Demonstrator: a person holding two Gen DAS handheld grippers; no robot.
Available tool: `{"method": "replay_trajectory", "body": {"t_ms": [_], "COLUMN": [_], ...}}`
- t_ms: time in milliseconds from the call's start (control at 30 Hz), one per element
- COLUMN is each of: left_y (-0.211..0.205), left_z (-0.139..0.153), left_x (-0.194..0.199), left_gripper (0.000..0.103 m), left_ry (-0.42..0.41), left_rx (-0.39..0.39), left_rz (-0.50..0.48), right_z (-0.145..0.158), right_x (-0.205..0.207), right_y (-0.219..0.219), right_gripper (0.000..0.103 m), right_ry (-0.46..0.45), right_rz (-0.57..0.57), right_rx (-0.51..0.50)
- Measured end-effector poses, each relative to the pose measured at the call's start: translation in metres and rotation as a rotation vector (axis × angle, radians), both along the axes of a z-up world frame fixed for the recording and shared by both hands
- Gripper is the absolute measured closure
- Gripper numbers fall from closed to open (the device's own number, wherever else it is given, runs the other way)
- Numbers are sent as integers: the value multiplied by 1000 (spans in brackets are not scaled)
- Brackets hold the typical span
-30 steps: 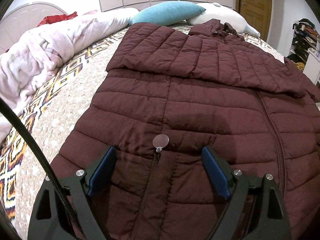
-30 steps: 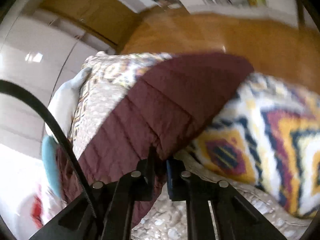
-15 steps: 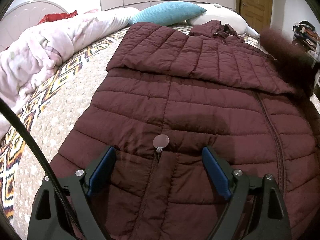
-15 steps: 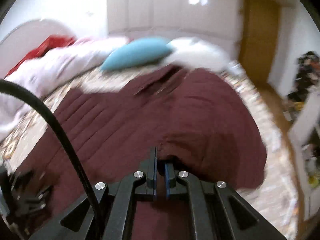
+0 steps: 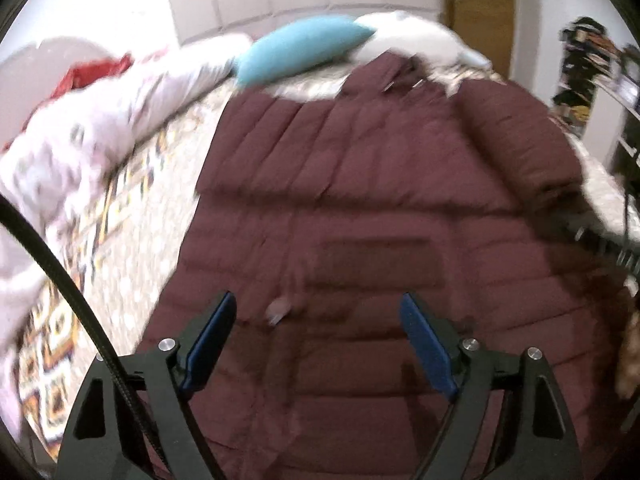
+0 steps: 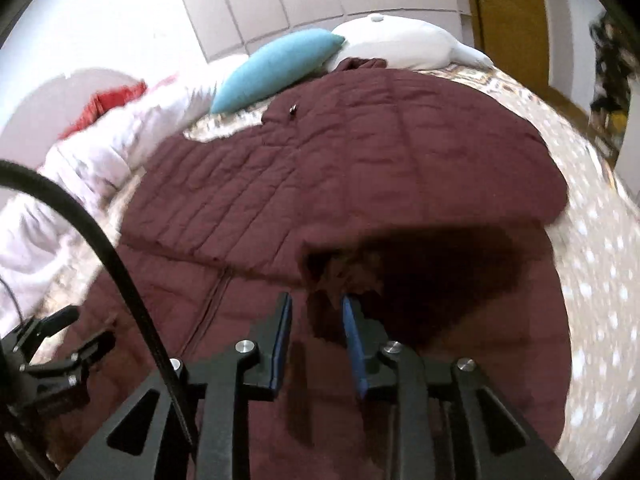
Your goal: Fold large clothes
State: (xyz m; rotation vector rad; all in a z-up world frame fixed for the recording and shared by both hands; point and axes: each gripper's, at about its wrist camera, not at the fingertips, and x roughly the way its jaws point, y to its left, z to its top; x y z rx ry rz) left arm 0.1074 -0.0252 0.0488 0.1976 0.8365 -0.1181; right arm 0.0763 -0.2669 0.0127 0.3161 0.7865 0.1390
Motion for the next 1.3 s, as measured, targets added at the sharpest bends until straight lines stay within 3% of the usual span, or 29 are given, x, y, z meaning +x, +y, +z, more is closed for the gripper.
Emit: {"method": "replay_trajectory", "body": {"t_ms": [133,300,367,433,600,733,833,900,933,1000,1167,1300], "left_y": [-61,-149,-186,-217,-290,-324,-337,-342,-341,-340,-310,-240], "left_z": [33,48,45,39,10,-15,-27,-28,-26,-21,17,66], "left_x": [-4,13,27,39,72,87,90,90,89,88,96,108], "left_gripper": [19,19,19,19,19,19,24,42,59,77,90,91], "left_ry": [-60,-98,-109,-104,-8,1,-35,-42,-38,-47,-74,-97], "left_rx": [66,146,185,212,234,286,355,364,354,336,212,42], "left_rz": [-142,-301,-351,-387,-482,-513,-527,-533,-535,-518,-432,-299], "right_z": [-2,-26,-42,-50,-58,-66,-68,-66,-65,-65,-66,-65], "right_x": [-31,-63,-72,-76,-79,-86,-90,-90,-90,-88,-83,-79], "right_y": [-44,-105,-129,-142,-150,-160,-163,-161,-160,-158,-158,-156], "right_gripper": [69,65,65,65,65,65,65,65,65,65,65,66], "right_ry": [-58,-87,-94,-109,-116,-123,-122,-120,-119,-115,-111,-106], "right_rz": [-113,-259,-305,-329,-329,-328,-327,-326,-325,-326,-328,-328], "right_rx": [142,358,521,620,679,737,756,738,730,723,715,695]}}
